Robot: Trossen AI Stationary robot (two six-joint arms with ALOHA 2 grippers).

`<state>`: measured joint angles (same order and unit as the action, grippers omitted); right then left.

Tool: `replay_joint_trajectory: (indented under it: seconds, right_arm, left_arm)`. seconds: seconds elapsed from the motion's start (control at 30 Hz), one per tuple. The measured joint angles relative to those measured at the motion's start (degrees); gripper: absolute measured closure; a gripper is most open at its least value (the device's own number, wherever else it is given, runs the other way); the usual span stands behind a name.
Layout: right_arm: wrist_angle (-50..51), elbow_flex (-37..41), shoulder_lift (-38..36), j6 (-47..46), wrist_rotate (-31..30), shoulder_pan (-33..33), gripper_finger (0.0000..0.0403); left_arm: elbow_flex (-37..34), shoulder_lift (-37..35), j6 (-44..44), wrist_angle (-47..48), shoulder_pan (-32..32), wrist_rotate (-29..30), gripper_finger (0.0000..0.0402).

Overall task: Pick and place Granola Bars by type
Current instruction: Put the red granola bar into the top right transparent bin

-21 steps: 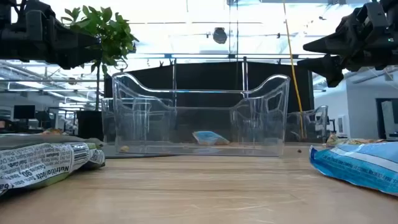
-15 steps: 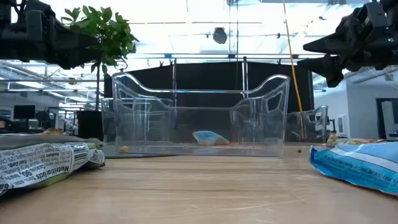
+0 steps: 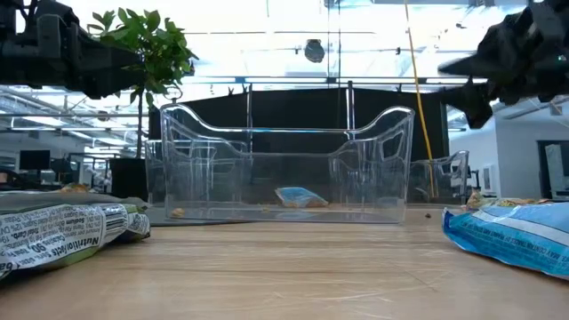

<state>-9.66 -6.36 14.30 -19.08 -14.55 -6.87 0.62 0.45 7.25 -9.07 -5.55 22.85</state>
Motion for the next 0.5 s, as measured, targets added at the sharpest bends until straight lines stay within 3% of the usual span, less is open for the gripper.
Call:
replay_joint_trajectory:
  seconds: [0.23,0.5]
  right_arm:
    - [11.8,-11.9,2.7,5.5,-0.6,0.0,0.017]
    - [16.5,-23.8,10.8,8.6,-5.2,0.0,0.017]
  left_arm:
    - [0.0,0.0,0.0,0.0,0.0,0.0,0.0023]
    - [0.0,0.0,0.0,0.0,0.0,0.2,0.0023]
